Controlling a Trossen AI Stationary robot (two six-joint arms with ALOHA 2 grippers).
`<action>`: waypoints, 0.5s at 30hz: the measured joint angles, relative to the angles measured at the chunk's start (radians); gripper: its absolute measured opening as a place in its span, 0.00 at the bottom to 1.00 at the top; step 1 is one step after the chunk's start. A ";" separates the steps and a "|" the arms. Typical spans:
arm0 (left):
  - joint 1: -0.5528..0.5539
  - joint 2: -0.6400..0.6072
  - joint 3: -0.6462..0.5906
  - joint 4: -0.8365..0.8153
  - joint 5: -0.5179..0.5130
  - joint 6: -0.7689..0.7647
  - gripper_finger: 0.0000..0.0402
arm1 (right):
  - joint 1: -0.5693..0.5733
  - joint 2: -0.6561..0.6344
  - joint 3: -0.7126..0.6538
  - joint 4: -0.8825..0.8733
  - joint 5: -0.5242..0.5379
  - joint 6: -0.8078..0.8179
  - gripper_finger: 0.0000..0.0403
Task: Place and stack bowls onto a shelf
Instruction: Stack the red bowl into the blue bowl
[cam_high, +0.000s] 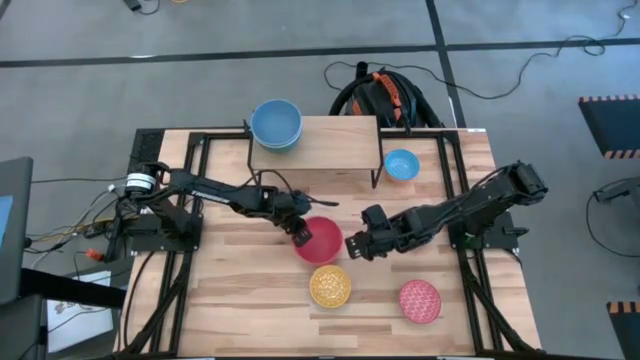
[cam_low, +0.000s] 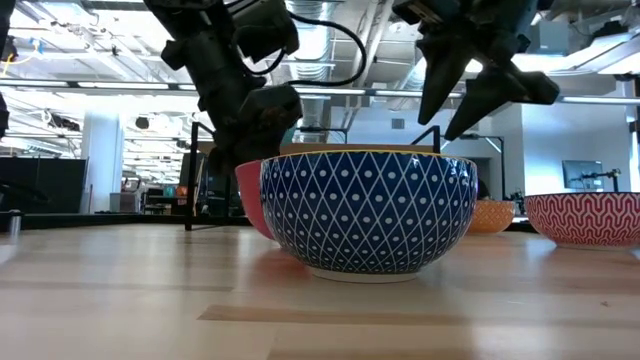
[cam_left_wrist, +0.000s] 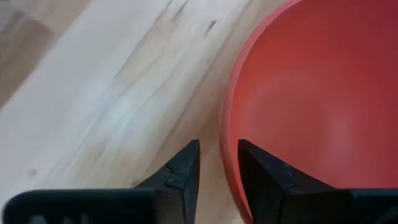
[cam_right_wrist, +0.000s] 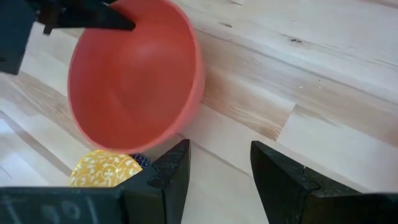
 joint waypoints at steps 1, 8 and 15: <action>0.000 0.000 0.000 -0.011 -0.008 0.006 0.20 | 0.003 0.000 0.000 -0.001 0.001 0.002 0.48; 0.001 -0.004 0.000 -0.032 0.020 0.011 0.01 | 0.009 0.000 0.000 -0.001 0.007 0.001 0.48; -0.019 -0.055 0.058 -0.197 0.028 0.085 0.00 | -0.001 0.000 0.000 -0.001 0.019 -0.011 0.48</action>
